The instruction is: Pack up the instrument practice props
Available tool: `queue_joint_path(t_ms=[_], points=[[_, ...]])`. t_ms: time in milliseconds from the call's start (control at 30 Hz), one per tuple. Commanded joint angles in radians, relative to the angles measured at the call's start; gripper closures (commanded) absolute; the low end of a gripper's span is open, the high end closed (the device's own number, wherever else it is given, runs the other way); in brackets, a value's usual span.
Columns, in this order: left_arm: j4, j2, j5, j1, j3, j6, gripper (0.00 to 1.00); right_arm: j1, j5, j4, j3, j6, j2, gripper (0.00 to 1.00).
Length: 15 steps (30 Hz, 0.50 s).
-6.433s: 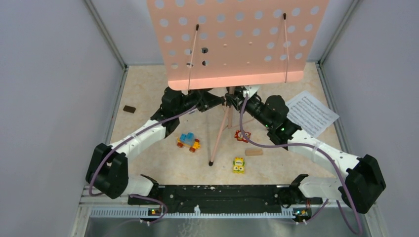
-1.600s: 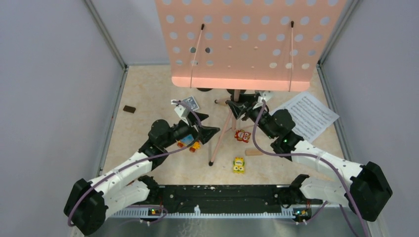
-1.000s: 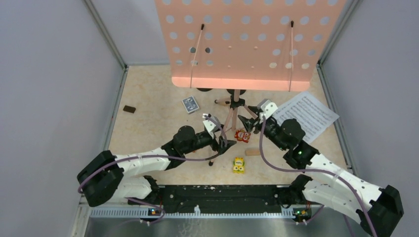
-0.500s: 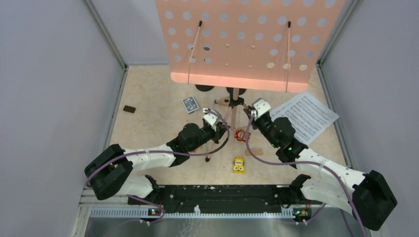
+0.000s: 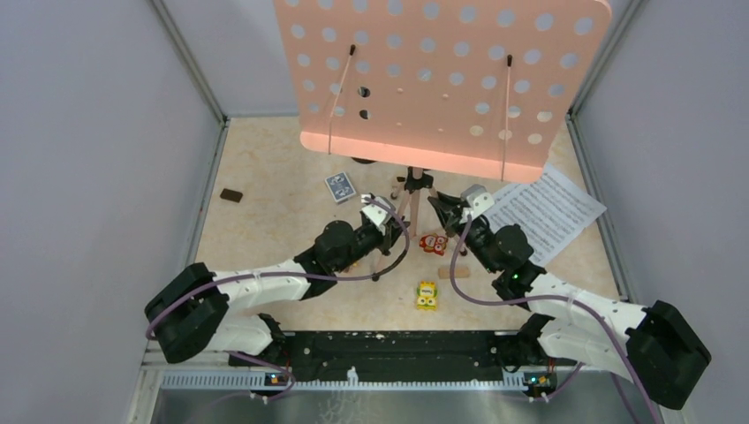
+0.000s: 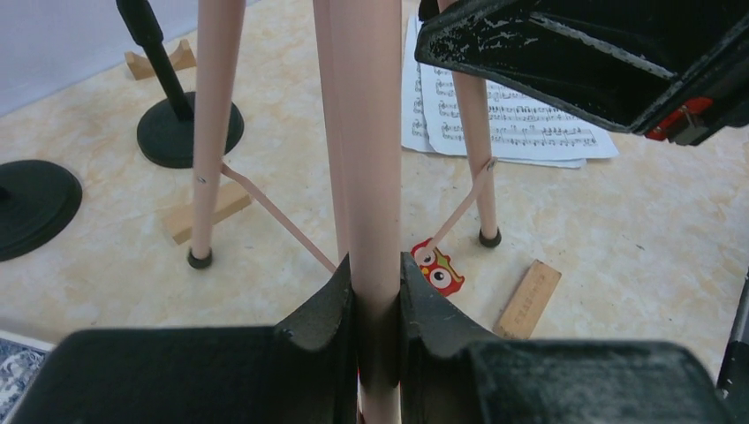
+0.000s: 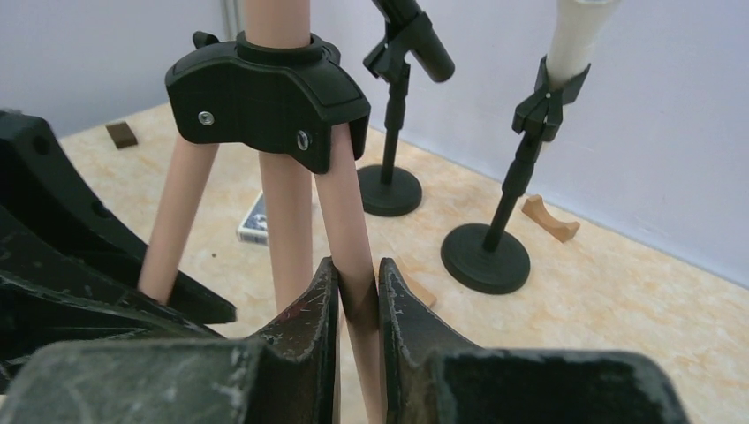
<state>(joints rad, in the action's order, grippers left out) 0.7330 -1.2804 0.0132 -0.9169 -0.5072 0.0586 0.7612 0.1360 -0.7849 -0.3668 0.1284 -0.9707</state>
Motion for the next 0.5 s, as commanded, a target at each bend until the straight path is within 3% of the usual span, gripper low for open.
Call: queue_joint_path(t_ms=[0,167,467], points=[[0.108,-0.030,-0.075,-0.010,-0.109,-0.081,1.00,0.031,-0.060,-0.223,-0.010,-0.132,0.017,1.00],[0.114,-0.065,-0.106,-0.010,-0.158,-0.064,1.00,0.034,-0.069,-0.219,-0.015,-0.173,0.037,1.00],[0.143,-0.054,-0.119,-0.011,-0.098,-0.009,1.00,0.047,-0.112,-0.110,-0.016,-0.152,0.061,1.00]])
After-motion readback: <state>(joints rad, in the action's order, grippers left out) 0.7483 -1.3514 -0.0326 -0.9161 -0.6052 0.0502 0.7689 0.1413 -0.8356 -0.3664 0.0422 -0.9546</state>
